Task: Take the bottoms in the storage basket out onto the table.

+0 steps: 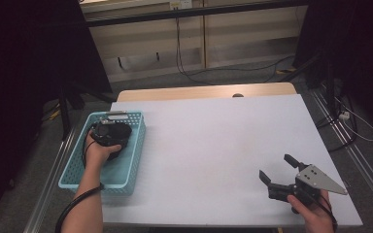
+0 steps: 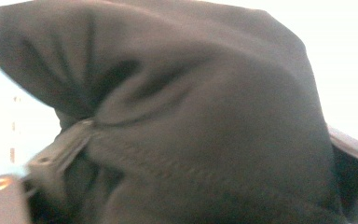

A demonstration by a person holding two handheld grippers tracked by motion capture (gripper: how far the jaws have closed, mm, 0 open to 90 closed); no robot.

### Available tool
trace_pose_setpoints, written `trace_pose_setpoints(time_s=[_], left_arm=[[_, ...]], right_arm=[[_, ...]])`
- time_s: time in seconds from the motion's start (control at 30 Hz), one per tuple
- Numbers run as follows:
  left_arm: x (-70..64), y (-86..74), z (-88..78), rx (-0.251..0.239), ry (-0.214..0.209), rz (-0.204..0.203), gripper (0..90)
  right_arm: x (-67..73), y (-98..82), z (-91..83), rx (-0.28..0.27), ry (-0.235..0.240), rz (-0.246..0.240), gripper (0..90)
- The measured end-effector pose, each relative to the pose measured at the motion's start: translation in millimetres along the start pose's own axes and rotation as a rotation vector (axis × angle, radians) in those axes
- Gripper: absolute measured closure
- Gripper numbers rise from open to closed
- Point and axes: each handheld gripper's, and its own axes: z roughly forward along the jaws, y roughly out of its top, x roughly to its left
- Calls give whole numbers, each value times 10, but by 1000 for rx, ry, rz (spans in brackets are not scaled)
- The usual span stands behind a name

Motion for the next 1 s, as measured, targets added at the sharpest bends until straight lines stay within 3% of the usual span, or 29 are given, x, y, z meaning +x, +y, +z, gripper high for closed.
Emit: trace_pose_setpoints(time_s=[0.17, 0.2, 0.23, 0.27, 0.3, 0.33, 0.4, 0.5, 0.57, 0.63, 0.67, 0.77, 0.83, 1.0], left_arm=[[39, -8, -39, -2, 5, -11, 190], [77, -9, -78, -8, 16, -37, 283], [77, -9, -78, -8, 16, -37, 358], [141, -30, -115, -34, 2, -102, 427], [141, -30, -115, -34, 2, -102, 463], [167, -47, -131, -46, -7, -142, 494], [172, -32, -152, -32, -6, -153, 534], [174, -3, -171, -12, -3, -164, 566], [165, 41, -191, -3, -5, -196, 578], [173, 71, -222, 14, -9, -192, 596], [155, 105, -249, 7, -24, -239, 599], [178, 130, -301, 20, -45, -237, 607], [196, 165, -379, 5, -60, -271, 610], [256, 256, -561, -15, -124, -308, 614]], right_arm=[[-7, -5, -1, 1, -1, 0, 21], [-13, -7, 0, 2, -2, 1, 22], [-14, -7, 0, 1, -3, 1, 21], [-14, -5, -2, 1, -2, 2, 21], [-14, -5, -2, 1, -2, 2, 21], [-11, -2, -6, -1, 0, 3, 21], [-11, 0, -7, -3, 0, 0, 21], [-12, -2, -1, 0, -1, 1, 21], [-13, -3, 3, -1, -3, 3, 21], [-13, -3, 2, -2, -2, 3, 21], [-14, -4, 1, -2, 0, 3, 20], [-18, -2, -2, -7, 1, 8, 19], [-23, -5, -2, -6, -1, 10, 19], [-11, -3, 5, -4, 4, 5, 19]])
